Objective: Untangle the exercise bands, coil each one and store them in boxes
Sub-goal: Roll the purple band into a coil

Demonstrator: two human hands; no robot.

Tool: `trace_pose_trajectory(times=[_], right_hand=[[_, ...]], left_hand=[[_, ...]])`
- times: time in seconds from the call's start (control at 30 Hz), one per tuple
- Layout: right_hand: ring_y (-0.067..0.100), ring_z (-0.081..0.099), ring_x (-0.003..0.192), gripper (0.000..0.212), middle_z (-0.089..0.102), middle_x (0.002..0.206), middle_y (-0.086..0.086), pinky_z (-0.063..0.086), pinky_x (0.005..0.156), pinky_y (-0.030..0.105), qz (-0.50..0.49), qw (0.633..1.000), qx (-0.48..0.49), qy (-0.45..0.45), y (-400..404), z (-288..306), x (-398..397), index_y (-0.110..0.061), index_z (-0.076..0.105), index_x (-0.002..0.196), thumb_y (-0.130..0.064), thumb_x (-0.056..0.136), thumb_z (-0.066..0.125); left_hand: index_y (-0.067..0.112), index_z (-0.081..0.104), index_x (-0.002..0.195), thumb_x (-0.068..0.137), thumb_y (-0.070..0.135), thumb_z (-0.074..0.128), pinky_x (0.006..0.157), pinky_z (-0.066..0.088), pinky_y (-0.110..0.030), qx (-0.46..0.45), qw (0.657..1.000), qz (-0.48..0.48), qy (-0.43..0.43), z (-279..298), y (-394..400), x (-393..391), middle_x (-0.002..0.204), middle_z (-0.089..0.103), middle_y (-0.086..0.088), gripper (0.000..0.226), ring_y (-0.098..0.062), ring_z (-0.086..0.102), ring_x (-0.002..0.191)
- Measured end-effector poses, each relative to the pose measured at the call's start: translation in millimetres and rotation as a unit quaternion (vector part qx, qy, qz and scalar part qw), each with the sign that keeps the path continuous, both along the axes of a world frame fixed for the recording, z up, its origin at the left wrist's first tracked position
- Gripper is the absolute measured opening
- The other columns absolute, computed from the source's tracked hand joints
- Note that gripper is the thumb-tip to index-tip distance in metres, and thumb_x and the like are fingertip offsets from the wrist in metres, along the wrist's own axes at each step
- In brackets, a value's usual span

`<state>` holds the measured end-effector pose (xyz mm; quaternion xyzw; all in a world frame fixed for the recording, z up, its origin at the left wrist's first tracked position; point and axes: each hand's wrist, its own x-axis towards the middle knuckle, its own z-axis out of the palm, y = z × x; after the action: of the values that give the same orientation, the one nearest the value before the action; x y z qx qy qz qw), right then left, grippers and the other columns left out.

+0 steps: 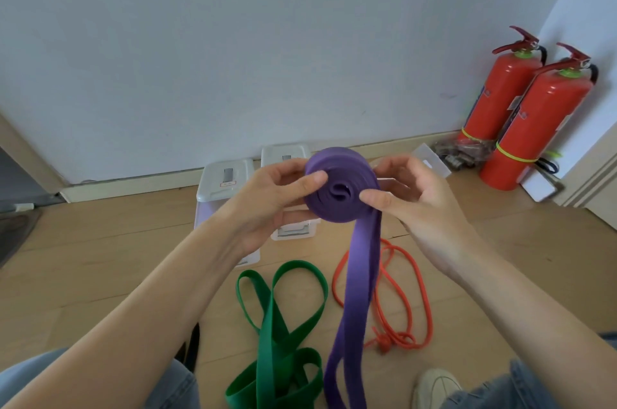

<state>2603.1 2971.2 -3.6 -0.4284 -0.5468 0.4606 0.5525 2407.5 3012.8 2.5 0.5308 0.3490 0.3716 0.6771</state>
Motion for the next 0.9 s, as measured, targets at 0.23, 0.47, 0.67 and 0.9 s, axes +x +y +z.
trace_pose_trajectory(times=[0.23, 0.47, 0.67, 0.9], right_hand=[[0.007, 0.065, 0.085, 0.036, 0.067, 0.085, -0.012, 0.05, 0.08, 0.02, 0.005, 0.982, 0.061, -0.179, 5, 1, 7, -0.029, 0.062, 0.082, -0.002, 0.066, 0.08], [0.007, 0.066, 0.094, 0.031, 0.07, 0.096, -0.012, 0.05, 0.08, 0.018, 0.038, 0.991, 0.06, -0.114, 3, -2, 1, -0.03, 0.066, 0.096, -0.02, 0.068, 0.077], [0.014, 0.068, 0.085, 0.047, 0.07, 0.089, -0.005, 0.052, 0.071, 0.021, -0.025, 0.999, 0.026, 0.017, 1, -4, -6, -0.021, 0.056, 0.099, -0.028, 0.058, 0.077], [0.008, 0.067, 0.091, 0.03, 0.072, 0.094, -0.008, 0.05, 0.079, 0.019, -0.017, 0.994, 0.058, -0.095, 2, 3, 1, -0.026, 0.066, 0.098, -0.022, 0.069, 0.072]], left_hand=[[0.026, 0.065, 0.106, 0.064, 0.022, 0.076, 0.07, 0.052, -0.016, 0.089, 0.986, -0.06, 0.129, 3, 2, -7, 0.102, 0.07, 0.011, 0.043, -0.011, 0.069, 0.09], [0.016, 0.066, 0.101, 0.066, 0.02, 0.075, 0.072, 0.057, -0.026, 0.048, 0.994, -0.035, 0.097, -4, -2, -3, 0.096, 0.072, 0.002, 0.037, -0.013, 0.068, 0.086], [0.007, 0.062, 0.111, 0.072, 0.017, 0.065, 0.072, 0.058, -0.032, -0.078, 0.994, -0.004, -0.08, 1, -1, 1, 0.107, 0.07, -0.01, 0.041, -0.026, 0.069, 0.092], [0.021, 0.063, 0.108, 0.065, 0.018, 0.072, 0.075, 0.057, -0.026, 0.055, 0.995, -0.022, 0.076, 7, 0, -6, 0.104, 0.071, 0.001, 0.044, -0.016, 0.068, 0.094]])
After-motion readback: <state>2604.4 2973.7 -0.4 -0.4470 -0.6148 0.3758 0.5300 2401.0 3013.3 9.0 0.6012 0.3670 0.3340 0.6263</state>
